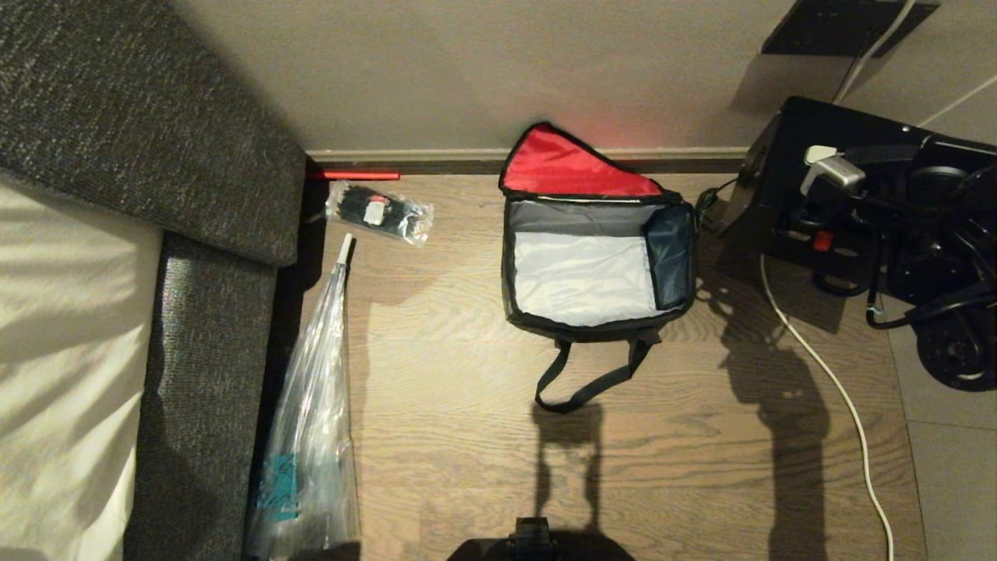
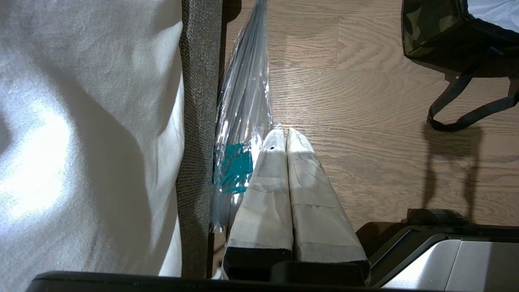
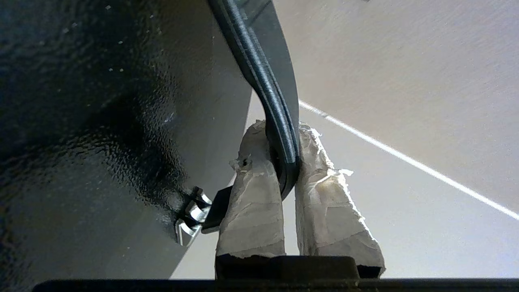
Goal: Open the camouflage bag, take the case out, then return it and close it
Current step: Release the handle
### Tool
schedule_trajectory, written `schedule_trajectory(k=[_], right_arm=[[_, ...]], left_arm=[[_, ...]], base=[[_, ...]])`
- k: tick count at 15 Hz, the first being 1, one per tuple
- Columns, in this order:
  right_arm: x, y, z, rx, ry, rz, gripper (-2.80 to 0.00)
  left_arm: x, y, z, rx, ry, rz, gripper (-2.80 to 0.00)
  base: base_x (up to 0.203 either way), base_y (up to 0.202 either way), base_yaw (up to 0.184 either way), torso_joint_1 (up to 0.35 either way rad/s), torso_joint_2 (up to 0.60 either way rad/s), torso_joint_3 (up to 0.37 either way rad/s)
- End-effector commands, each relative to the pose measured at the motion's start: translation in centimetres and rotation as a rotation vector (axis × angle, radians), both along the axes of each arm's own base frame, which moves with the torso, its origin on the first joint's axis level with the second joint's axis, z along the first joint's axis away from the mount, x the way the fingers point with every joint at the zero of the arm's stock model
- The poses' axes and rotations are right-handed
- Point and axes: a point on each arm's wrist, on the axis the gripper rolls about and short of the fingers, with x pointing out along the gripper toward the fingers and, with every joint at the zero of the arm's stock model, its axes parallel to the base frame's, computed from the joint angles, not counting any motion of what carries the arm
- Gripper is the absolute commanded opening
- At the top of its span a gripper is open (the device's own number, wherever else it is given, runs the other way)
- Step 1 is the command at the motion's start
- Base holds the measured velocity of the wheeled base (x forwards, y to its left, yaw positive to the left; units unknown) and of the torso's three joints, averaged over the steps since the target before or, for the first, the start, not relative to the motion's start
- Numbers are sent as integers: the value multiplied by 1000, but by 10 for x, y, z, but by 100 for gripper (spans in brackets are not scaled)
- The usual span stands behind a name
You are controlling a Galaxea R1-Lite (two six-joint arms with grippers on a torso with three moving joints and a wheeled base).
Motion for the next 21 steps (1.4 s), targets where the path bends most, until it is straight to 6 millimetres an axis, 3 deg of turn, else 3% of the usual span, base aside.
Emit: schedule_trajectory(k=[1, 9, 21], right_arm=[[2, -4, -5, 3, 9, -13, -280], [22, -20, -35, 34, 77, -44, -280], [69, -30, -110, 150, 178, -16, -280]], left_arm=[[0, 0, 0, 0, 3, 0, -280], [0, 0, 0, 0, 3, 0, -280], [0, 0, -1, 0, 4, 0, -280]], base=[[0, 0, 0, 0, 0, 0], [0, 0, 0, 0, 0, 0], [0, 0, 0, 0, 0, 0]])
